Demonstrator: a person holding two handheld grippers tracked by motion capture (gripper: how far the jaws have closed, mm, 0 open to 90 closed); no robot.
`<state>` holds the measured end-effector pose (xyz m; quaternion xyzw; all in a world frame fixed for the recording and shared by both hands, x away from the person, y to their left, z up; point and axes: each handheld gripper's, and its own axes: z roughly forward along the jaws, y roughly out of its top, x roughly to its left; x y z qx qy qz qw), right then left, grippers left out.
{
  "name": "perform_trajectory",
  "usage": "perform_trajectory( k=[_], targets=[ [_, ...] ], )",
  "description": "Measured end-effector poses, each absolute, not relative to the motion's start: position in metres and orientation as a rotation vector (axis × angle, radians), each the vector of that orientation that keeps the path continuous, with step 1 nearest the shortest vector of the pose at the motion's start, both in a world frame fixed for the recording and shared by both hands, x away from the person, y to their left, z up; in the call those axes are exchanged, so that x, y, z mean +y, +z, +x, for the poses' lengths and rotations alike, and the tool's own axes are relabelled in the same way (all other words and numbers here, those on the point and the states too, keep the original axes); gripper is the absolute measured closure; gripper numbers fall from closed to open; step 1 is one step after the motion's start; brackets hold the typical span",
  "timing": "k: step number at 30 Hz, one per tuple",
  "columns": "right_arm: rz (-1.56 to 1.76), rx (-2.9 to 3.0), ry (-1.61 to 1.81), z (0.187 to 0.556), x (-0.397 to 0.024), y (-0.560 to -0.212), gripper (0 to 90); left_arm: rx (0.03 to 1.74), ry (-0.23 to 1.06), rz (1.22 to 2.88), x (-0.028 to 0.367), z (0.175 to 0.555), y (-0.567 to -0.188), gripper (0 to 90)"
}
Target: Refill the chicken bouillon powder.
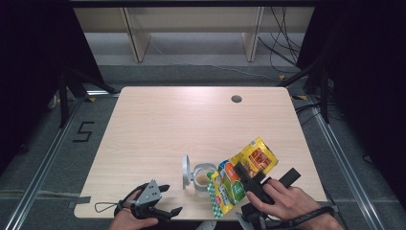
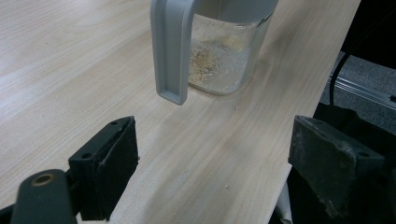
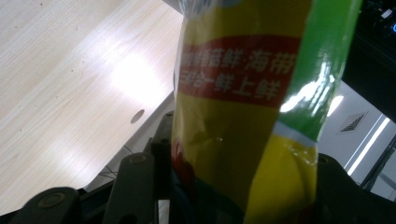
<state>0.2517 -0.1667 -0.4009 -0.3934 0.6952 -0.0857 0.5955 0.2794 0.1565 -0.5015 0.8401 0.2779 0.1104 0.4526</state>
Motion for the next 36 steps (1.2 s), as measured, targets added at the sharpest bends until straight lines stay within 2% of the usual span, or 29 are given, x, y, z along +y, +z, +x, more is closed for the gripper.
perform_trajectory(
  k=[36],
  targets=[
    [-0.947, 1.593, -0.25, 0.2499, -0.1677, -0.3957, 57.7, 0.691, 0.252, 2.069, 0.1563, 0.2786, -0.501, 15.2]
  ],
)
